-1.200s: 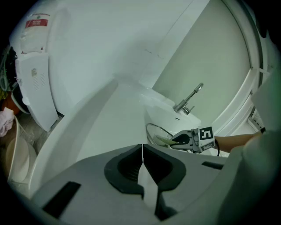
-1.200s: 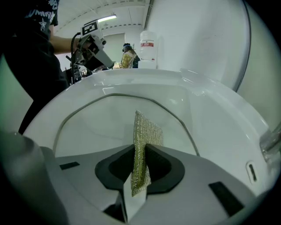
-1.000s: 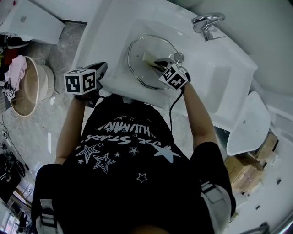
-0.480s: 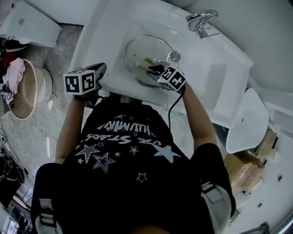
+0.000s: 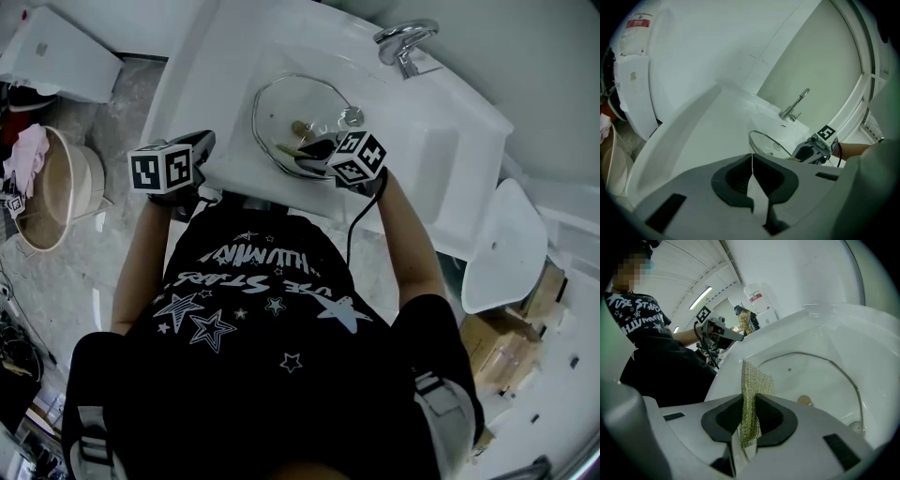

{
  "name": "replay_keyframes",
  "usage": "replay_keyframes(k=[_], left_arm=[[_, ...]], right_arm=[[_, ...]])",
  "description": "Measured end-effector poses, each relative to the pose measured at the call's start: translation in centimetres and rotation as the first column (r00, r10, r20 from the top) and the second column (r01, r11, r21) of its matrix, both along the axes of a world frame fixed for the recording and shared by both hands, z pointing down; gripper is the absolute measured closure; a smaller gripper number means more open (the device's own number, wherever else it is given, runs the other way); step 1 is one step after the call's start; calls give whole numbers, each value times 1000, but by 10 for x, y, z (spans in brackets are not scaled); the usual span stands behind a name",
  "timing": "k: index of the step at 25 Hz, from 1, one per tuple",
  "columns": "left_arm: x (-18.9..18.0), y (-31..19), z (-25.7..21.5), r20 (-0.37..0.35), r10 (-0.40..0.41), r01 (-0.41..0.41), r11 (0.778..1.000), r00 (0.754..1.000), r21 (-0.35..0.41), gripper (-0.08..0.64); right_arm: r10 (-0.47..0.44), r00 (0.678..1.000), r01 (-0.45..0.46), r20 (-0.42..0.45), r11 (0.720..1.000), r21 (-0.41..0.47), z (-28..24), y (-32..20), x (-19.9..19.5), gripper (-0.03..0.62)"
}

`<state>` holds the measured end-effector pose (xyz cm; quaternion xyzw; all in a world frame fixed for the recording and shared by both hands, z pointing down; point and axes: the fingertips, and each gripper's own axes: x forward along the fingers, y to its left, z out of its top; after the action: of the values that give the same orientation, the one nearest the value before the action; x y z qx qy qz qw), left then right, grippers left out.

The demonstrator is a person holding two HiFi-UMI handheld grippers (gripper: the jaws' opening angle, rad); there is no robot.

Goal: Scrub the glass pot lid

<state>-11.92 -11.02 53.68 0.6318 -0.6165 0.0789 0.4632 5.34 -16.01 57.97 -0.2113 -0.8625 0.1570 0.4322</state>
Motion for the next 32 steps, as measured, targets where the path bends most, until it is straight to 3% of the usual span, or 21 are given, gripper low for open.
replay_keyframes(k=[11,17,22,25,28,32], left_arm=[[2,-9,-2,-3,17,-17,1000,1000,11,546],[-1,-10,-1,-5,19,-19,1000,1000,11,546],[-4,-10,0,5,15,-15,1000,1000,1,546],[-4,-14,2,-1,17,-17,1000,1000,-1,546],[-5,-15,4,-2,14,-15,1000,1000,-13,546],[-8,-15,9,-8,2,-2,1000,1000,-26,546]], right_arm=[[-24,1000,22,-13,987,-161,-18,15,6,515],[-15,1000,16,7,988,-155,-20,13,5,514],[22,999,-20,47,999,-50,-22,-10,4,520],[125,991,-129,38,985,111,-8,-50,3,520],[197,980,-185,2,920,344,13,-93,7,522],[292,956,-243,-23,834,495,31,-131,6,522]])
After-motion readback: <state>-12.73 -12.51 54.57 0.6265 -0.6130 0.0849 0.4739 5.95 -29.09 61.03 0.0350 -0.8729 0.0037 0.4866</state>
